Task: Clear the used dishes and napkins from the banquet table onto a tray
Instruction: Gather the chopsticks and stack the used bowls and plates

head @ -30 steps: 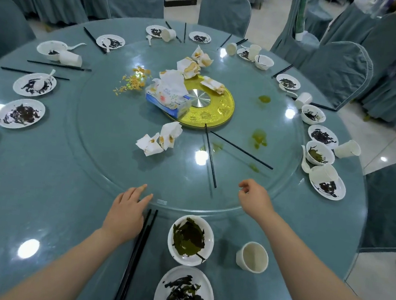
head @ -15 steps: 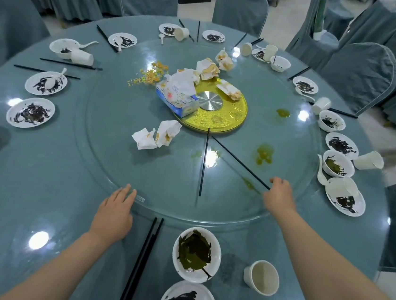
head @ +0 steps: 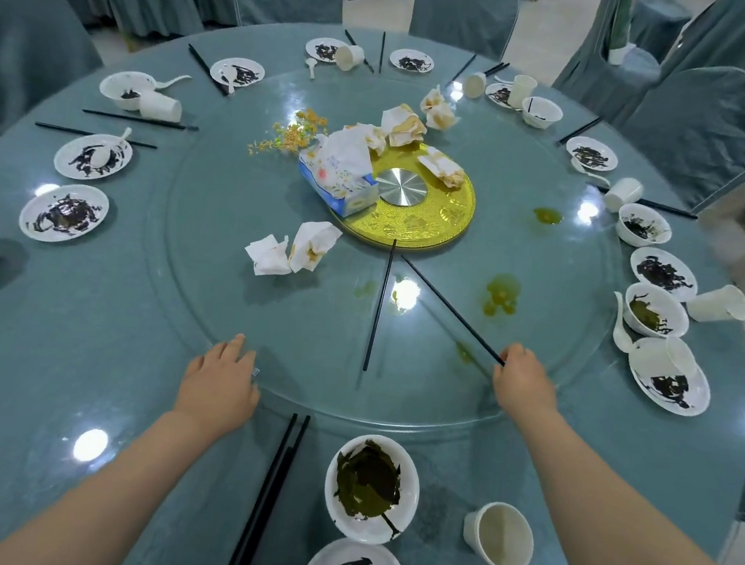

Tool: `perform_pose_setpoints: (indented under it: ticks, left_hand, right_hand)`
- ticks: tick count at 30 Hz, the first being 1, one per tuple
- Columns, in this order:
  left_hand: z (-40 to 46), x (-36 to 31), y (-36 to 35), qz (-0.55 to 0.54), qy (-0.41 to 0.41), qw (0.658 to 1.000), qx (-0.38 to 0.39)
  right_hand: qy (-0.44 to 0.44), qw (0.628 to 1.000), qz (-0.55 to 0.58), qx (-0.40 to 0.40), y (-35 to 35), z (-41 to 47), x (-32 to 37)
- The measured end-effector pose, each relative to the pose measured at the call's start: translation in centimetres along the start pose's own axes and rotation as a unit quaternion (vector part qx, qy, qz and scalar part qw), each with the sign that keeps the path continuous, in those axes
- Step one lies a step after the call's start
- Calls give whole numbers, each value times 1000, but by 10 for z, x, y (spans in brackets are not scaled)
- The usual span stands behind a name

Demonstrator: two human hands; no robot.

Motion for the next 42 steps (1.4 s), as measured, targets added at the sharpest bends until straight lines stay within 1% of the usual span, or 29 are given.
perform_pose_setpoints:
  ticks: [3, 4, 6, 9, 12, 16, 21, 24, 27, 30, 32, 35, 39, 42]
  left_hand:
    - [13, -33, 12, -103, -48, 991, -73]
    - [17, -47, 15, -143, -58, 985, -82]
    - [28, -73, 20, -202, -37, 977, -57]
    - [48, -106, 19, -193, -12, 981, -1]
    - [66, -127, 17, -169, 8, 985, 30]
    - [79, -140, 13, -106, -3, 993, 42]
    - [83, -149, 16, -83, -7, 996, 35]
    - [81, -151, 19, -98, 12, 994, 43]
    - [75, -150, 18, -147, 35, 987, 57]
    - [62, -150, 18, -205, 37, 977, 49]
    - [49, -151, 20, -259, 43, 964, 41]
    - [23, -154, 23, -348, 53, 934, 57]
    - [-17, -149, 25, -475, 98, 870, 83]
    - [-46, -141, 22, -525, 139, 833, 105]
  right_hand:
    - [1, 1000, -28, 13, -1, 0, -1]
    - [0, 999, -35, 20, -2, 0, -1]
    - [-5, 998, -41, 40, -3, 0, -1]
    - [-19, 998, -25, 58, -1, -3, 2]
    - [-14, 999, -4, 48, 7, -12, 8]
    - [-32, 996, 68, 47, 20, -31, 17]
    - [-77, 980, 170, 68, 25, -58, 24]
    - [-88, 969, 215, 78, 27, -75, 31]
    - [-105, 956, 256, 96, 26, -91, 39]
    - [-133, 929, 320, 129, 24, -107, 51]
    - [-154, 904, 370, 145, 24, -117, 59]
    - [-169, 874, 426, 163, 26, -131, 71]
    - [-166, 856, 456, 177, 29, -151, 83]
    - [-166, 850, 460, 199, 24, -172, 92]
Point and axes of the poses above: each hand's wrist, its own z-axis towards the middle knuckle, its own y-axis out of the back of the hand, x = y × z, the point moved 4 cm from there along z, towards the middle knuckle, and after that the axes turned 13 degrees about -x, right-handed, at the moved point
